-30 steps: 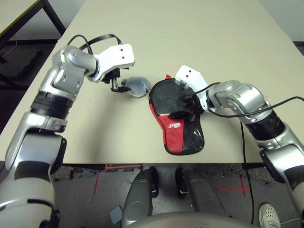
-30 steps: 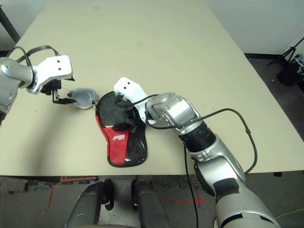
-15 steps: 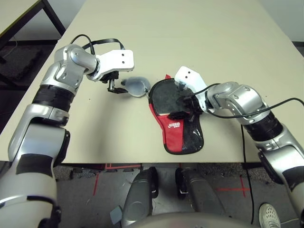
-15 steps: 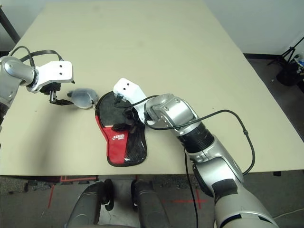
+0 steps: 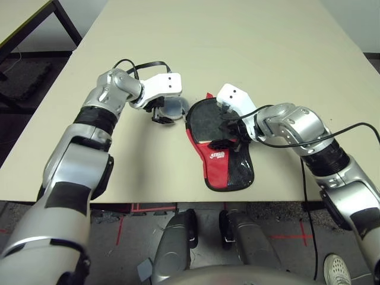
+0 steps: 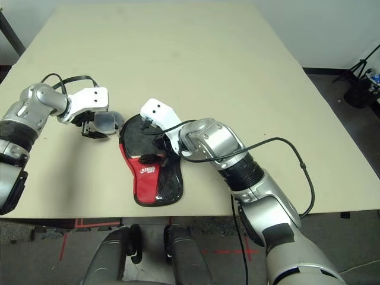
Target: Store the ping-pong paddle in its case and zip it.
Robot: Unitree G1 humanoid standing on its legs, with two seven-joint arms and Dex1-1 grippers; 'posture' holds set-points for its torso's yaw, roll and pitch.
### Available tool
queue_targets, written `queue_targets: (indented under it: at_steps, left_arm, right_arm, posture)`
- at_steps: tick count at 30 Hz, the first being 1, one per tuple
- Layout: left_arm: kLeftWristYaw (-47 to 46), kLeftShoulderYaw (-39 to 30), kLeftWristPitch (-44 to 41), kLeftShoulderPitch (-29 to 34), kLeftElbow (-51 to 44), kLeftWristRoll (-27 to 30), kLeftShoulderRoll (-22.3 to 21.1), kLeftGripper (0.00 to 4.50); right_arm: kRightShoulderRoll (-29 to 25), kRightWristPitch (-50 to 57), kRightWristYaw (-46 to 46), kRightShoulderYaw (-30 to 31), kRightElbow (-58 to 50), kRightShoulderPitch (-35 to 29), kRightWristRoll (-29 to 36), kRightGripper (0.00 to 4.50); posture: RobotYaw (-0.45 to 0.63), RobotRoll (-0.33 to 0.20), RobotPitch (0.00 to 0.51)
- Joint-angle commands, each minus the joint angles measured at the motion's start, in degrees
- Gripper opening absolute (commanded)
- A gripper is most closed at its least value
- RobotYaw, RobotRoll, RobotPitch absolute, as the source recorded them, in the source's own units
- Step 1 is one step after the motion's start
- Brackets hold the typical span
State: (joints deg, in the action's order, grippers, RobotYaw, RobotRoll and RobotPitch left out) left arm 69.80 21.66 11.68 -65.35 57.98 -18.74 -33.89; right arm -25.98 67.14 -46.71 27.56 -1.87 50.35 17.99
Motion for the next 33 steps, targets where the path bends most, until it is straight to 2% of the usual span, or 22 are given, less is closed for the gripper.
queue_targets:
  at_steps: [1,9,13,22,33]
  left_arm:
    - [0.3,1.34,0.5,0.82,1.79,-1.65,0.42,3.63]
    - [-6.75,0.44,-2.52,-1.37,5.25,-3.66,1.22,1.22]
    - [-12.77,0.24,-3.45,-2.12,7.9,-4.18,2.94,0.36]
    - [-31.42,0.41,-3.93,-5.44,15.79,-7.54,8.68,0.25]
    - [-46.68,1.2,-4.32,-8.08,19.25,-11.34,15.61,0.25]
  right_arm:
    - [-0.33,-1.93,-0.25,2.52,-0.06,-0.84,-1.44,4.5]
    - [-2.33,-6.19,-2.35,7.37,-1.3,-1.56,-4.89,4.5]
    - [-2.71,-6.08,-3.4,8.35,-2.64,-2.42,-5.41,4.5]
    - [-2.33,-5.68,-4.25,9.1,-3.23,-3.75,-6.35,4.5]
    - [-1.35,-4.78,-4.03,8.8,-3.59,-4.76,-6.6,4.5]
  posture:
    - [-0.11,0.0,0.178]
    - [-0.1,0.0,0.188]
    - [-0.09,0.0,0.196]
    - [-0.09,0.0,0.215]
    - [-0.12,0.0,0.229]
